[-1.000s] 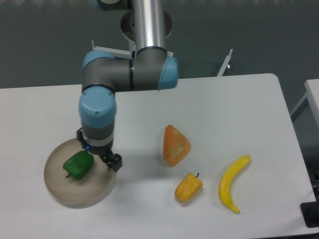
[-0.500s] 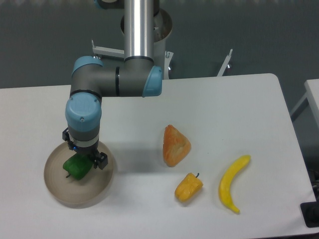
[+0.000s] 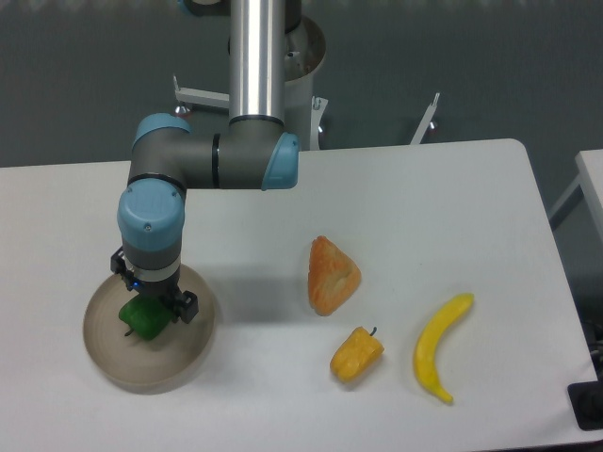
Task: Pick up the green pepper from the plate
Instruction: 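Close the gripper around the green pepper on the plate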
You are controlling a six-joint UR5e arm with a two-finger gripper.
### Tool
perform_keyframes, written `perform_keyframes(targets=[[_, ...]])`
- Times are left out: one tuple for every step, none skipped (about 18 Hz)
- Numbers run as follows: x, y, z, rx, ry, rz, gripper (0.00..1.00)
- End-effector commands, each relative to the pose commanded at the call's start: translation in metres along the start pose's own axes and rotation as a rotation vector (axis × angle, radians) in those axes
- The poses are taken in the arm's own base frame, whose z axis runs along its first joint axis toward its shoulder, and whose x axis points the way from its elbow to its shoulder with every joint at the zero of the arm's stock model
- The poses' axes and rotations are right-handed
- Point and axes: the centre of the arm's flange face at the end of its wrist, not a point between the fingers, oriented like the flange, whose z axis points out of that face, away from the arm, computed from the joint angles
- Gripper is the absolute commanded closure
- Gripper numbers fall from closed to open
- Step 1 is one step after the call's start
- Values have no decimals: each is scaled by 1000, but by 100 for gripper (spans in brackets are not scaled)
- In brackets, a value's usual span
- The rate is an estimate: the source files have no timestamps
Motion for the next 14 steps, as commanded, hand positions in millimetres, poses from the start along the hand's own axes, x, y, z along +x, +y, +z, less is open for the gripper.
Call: perform_keyframes(targets=[[0, 0, 1, -1, 1, 0, 0], [0, 0, 2, -3, 2, -1, 0], [0, 0, 4, -5, 3, 0, 0], [2, -1, 6, -8, 3, 3, 0], [4, -1, 7, -10, 4, 4, 0], [3, -2, 9, -12, 6, 4, 0], [3, -1, 10, -13, 7, 3, 0], [3, -1, 11, -15, 8, 5, 0], [3, -1, 11, -13, 7, 5, 0], [3, -1, 11, -14, 6, 3, 0], [4, -2, 12, -16, 7, 6, 0], [4, -1, 13, -16, 9, 6, 0], [4, -1, 14, -16, 9, 7, 0], [3, -1, 15, -19, 10, 5, 0]])
